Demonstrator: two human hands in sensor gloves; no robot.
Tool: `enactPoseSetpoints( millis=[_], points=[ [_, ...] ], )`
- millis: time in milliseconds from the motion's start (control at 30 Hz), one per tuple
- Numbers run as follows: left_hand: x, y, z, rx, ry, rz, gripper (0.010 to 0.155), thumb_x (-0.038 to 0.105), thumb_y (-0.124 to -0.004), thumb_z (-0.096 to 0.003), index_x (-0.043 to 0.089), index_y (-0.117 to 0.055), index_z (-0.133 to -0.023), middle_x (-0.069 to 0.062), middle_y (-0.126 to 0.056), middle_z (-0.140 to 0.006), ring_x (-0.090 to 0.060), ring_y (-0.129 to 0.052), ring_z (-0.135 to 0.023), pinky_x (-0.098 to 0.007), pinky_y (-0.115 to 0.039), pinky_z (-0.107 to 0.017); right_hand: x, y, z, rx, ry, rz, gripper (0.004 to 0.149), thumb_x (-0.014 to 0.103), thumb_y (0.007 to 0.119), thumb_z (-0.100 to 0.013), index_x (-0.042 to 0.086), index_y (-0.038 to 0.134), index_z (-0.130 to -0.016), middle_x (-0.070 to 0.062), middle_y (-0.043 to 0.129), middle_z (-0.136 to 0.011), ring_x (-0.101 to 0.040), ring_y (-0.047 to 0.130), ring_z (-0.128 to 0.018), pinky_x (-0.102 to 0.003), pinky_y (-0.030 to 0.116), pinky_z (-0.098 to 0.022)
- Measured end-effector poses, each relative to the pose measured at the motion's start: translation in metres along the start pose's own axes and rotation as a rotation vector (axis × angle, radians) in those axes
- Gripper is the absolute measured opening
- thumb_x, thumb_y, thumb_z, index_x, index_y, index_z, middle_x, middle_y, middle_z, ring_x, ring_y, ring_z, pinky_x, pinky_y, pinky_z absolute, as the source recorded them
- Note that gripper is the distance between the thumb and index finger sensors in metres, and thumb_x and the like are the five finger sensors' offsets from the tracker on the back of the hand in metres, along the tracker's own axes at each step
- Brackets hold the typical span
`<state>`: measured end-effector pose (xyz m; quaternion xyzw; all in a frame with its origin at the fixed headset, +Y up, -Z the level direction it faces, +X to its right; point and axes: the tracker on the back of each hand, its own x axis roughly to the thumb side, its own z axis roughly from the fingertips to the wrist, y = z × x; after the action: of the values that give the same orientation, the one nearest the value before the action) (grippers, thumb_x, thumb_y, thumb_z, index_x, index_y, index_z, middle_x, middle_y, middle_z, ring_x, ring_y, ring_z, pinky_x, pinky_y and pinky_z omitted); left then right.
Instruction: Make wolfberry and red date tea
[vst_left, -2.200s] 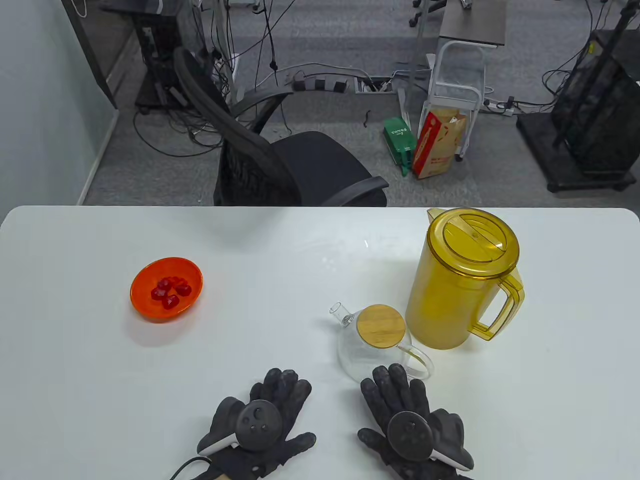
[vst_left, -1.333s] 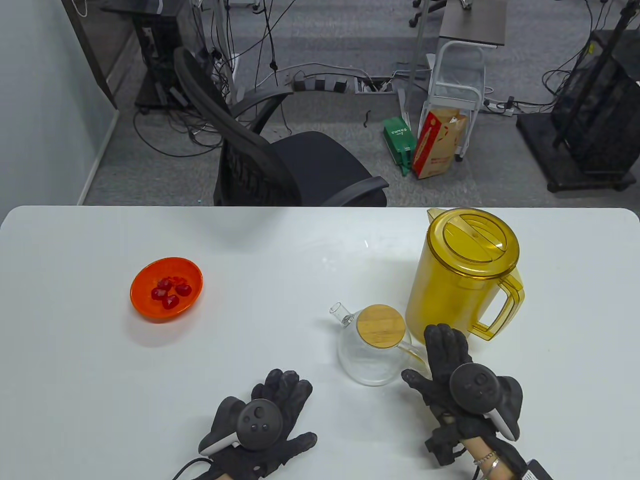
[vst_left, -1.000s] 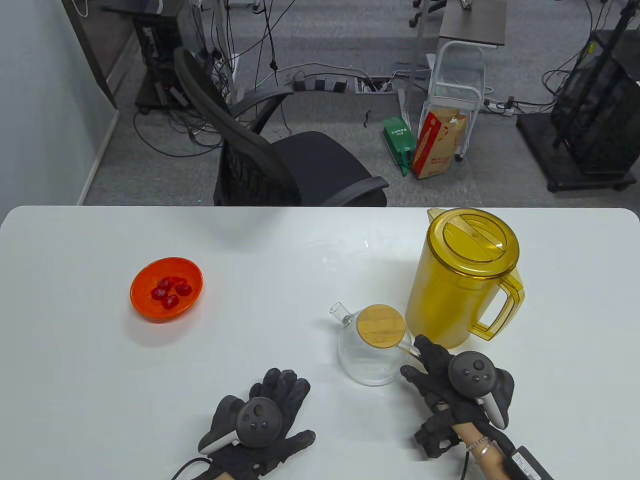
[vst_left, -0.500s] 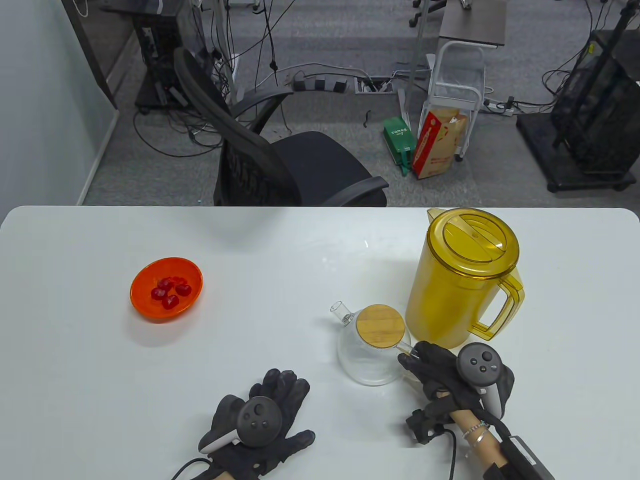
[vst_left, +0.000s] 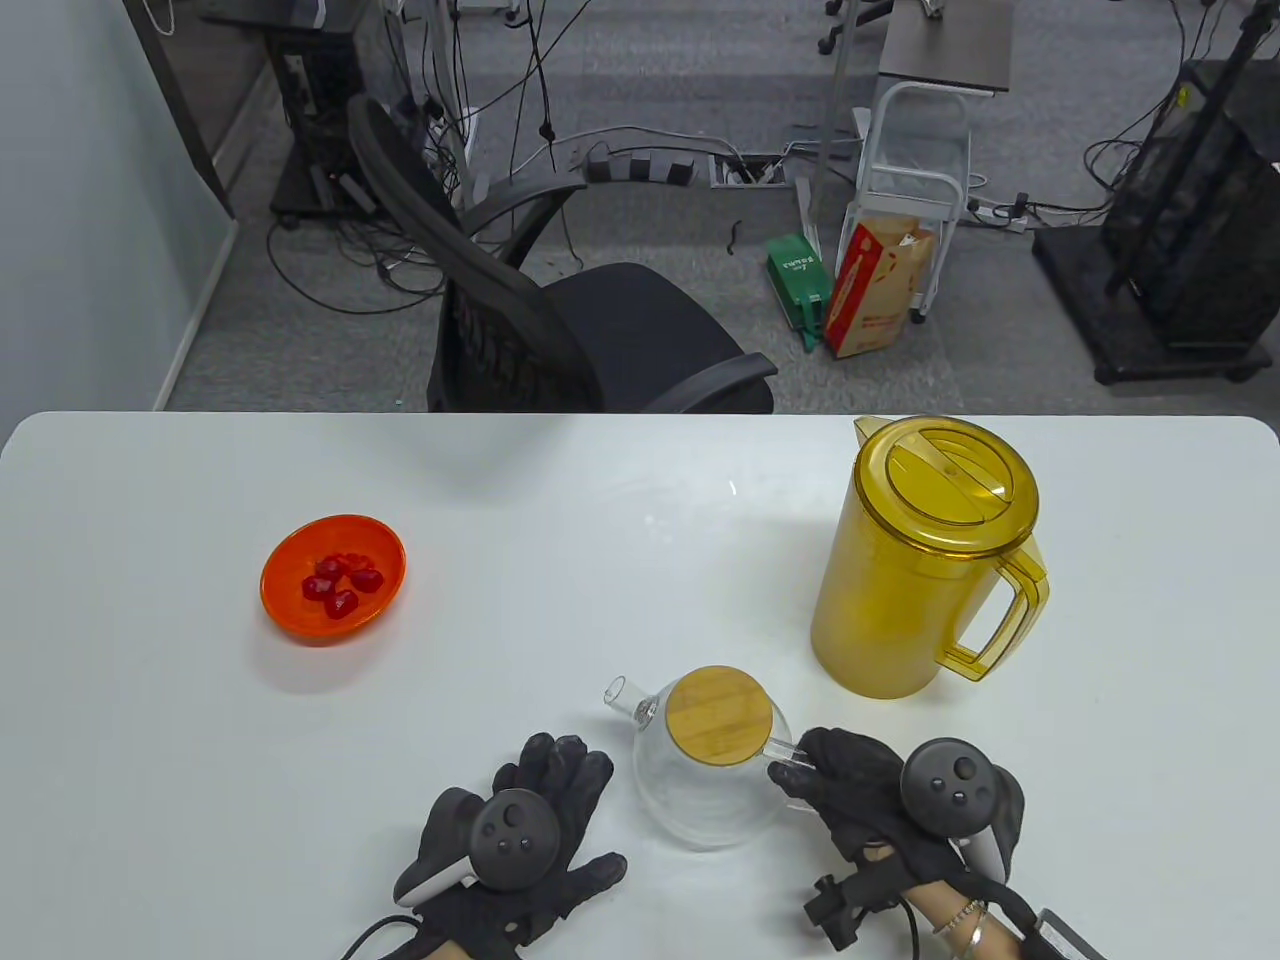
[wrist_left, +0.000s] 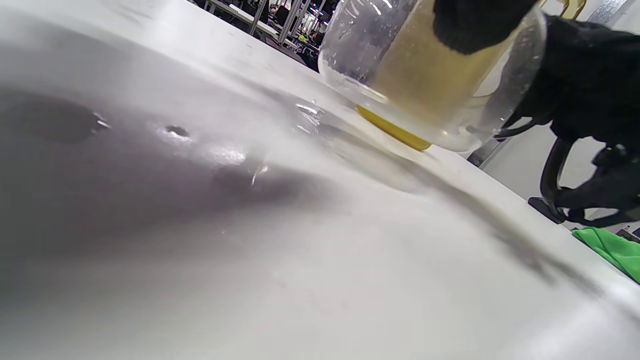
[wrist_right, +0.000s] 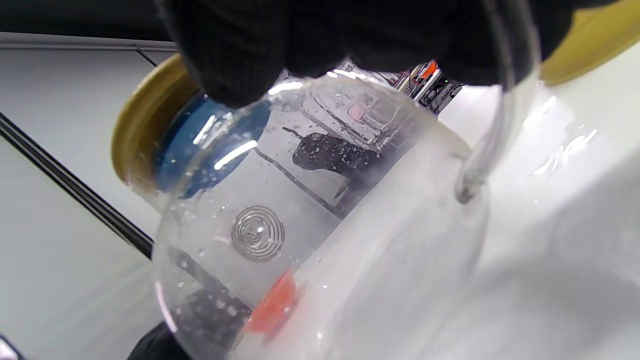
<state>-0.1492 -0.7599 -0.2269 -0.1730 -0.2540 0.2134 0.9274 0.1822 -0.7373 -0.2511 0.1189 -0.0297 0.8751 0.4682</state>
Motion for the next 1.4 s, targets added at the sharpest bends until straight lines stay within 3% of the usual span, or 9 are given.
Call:
enactPoseSetpoints(
  millis=[567,800,1000,1200,1400],
  points=[
    [-0.002,0.004,0.003,0.054,0.0,-0.004,0.084,0.06,-0.063,-0.0577,0.019,-0.011,-0.111,-0.016,-0.004,-0.118,-0.041,0.001,-0.105,-0.061,-0.013,-0.07,-0.015,0.028,0.011,0.03,0.035,-0.028,0.038,0.036,0.084,-0.047,0.0,0.085,-0.058,-0.013,0.088,-0.043,-0.04,0.084,-0.05,-0.054,0.069,-0.042],
    [-0.002,0.003,0.003,0.052,0.004,-0.011,0.084,0.06,-0.063,-0.0578,0.02,-0.011,-0.111,-0.018,-0.004,-0.118,-0.042,0.001,-0.105,-0.061,-0.013,-0.07,-0.021,0.036,0.01,0.13,0.03,-0.078,0.038,0.036,0.084,-0.047,0.0,0.085,-0.059,-0.015,0.088,-0.046,-0.042,0.083,-0.055,-0.056,0.067,-0.046],
    [-0.002,0.004,0.004,0.06,0.008,-0.017,0.084,0.06,-0.063,-0.0577,0.02,-0.012,-0.111,-0.018,-0.004,-0.118,-0.042,0.001,-0.105,-0.061,-0.013,-0.07,-0.02,0.036,0.01,0.125,0.029,-0.06,0.038,0.036,0.084,-0.048,0.0,0.085,-0.059,-0.015,0.089,-0.046,-0.042,0.083,-0.055,-0.057,0.067,-0.045],
    [0.005,0.027,0.007,0.203,0.007,-0.055,0.083,0.061,-0.063,-0.0579,0.021,-0.016,-0.114,-0.018,-0.006,-0.12,-0.042,0.001,-0.107,-0.062,-0.011,-0.071,-0.02,0.036,0.01,0.125,0.025,-0.053,0.038,0.037,0.084,-0.048,0.0,0.085,-0.059,-0.015,0.088,-0.046,-0.041,0.084,-0.054,-0.057,0.067,-0.045],
    [0.041,0.061,-0.014,0.161,0.005,-0.106,0.083,0.062,-0.063,-0.0567,0.024,-0.019,-0.115,-0.017,-0.012,-0.123,-0.041,-0.005,-0.111,-0.062,-0.015,-0.075,-0.02,0.036,0.01,0.119,0.025,-0.051,0.038,0.037,0.084,-0.048,0.001,0.085,-0.059,-0.015,0.088,-0.046,-0.041,0.083,-0.055,-0.057,0.067,-0.045]
  ],
)
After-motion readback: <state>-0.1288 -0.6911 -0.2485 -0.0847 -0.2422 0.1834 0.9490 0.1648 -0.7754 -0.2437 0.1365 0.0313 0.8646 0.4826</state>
